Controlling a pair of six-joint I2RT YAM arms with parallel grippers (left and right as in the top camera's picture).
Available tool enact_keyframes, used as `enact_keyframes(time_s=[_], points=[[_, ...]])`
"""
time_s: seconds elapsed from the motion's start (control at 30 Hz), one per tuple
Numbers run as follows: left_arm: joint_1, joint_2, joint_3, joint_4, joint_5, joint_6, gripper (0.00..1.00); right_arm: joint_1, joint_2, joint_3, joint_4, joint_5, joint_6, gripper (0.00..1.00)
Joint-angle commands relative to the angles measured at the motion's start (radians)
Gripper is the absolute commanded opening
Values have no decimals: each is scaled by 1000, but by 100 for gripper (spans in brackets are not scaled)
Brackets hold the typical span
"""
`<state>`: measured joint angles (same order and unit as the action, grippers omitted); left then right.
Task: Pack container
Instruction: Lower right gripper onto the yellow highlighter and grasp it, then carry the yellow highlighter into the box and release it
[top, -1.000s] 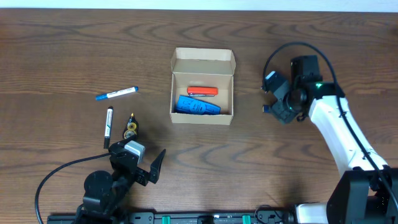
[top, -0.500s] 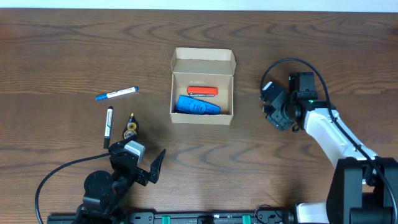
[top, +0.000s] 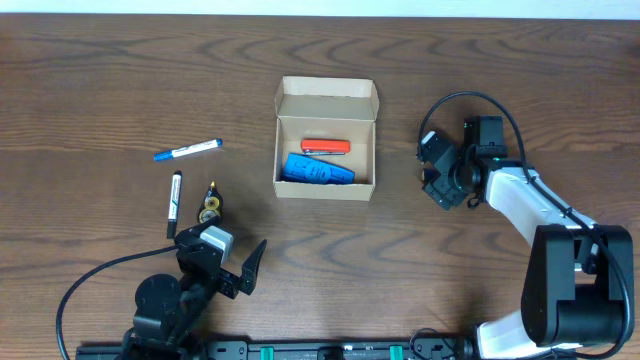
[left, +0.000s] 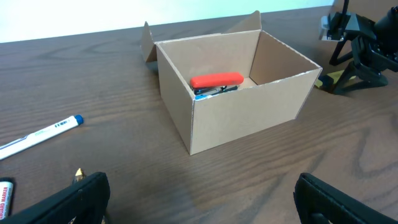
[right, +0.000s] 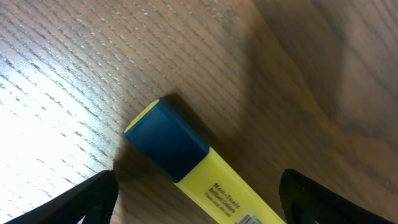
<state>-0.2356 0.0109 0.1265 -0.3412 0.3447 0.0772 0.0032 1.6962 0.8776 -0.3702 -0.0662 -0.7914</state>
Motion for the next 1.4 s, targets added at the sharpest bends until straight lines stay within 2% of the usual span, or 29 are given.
enact_keyframes(time_s=[0.0,0.23,0.57,0.6,0.73,0.83,1.03,1.2,1.37], points=[[7,-6,-21,-5,11,-10,95,-32,8,-5,4,-66,-11,85],[7,-6,-21,-5,11,-10,95,-70,13,-5,5,-152,-10,83],[7,-6,-21,-5,11,-10,95,-73,82,-5,29,-175,2,79],[7,-6,-21,-5,11,-10,95,-73,84,-5,31,-174,5,77],[7,-6,-21,-5,11,-10,96,-73,85,-5,38,-174,5,59],[7,-6,-21,-5,11,-10,95,-73,85,-5,38,-174,13,49],[7,-6,-21,-5,11,-10,95,-71,84,-5,39,-174,57,35],[7,-6,-21,-5,11,-10,95,-57,84,-4,39,-174,113,29],[7,-6,-21,-5,11,-10,95,-27,82,19,38,-175,223,19]])
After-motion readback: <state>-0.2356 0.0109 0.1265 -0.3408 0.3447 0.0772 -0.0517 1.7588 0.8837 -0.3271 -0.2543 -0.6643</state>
